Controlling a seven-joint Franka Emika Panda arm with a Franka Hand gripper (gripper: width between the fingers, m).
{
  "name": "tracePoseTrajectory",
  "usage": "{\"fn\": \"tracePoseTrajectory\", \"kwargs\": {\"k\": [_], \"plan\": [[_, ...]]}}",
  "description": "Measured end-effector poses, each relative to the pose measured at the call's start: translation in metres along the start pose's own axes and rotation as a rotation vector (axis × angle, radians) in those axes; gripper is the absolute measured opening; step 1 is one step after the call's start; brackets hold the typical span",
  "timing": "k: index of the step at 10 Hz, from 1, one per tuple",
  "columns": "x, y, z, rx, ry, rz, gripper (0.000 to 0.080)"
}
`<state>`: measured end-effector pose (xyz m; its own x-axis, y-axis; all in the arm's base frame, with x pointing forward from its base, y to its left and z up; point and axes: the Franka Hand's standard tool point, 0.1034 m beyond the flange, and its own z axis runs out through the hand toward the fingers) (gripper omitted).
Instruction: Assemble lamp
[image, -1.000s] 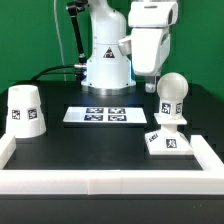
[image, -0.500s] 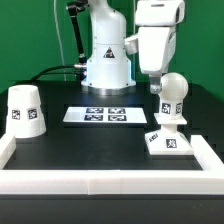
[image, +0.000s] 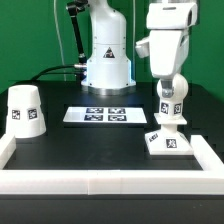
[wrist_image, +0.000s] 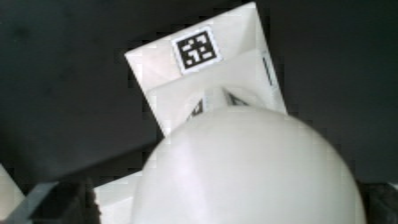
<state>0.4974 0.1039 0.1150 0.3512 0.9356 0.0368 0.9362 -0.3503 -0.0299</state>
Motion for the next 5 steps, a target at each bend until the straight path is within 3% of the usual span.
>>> {"fn": "tracePoseTrajectory", "kwargs": {"k": [4,5], "plan": [[-0.0042,0.0027,0.0004,0.000,0.000,0.006,0.0690],[-0.0043,0.0029,0.0003,0.000,0.000,0.007,0.0576]]}}
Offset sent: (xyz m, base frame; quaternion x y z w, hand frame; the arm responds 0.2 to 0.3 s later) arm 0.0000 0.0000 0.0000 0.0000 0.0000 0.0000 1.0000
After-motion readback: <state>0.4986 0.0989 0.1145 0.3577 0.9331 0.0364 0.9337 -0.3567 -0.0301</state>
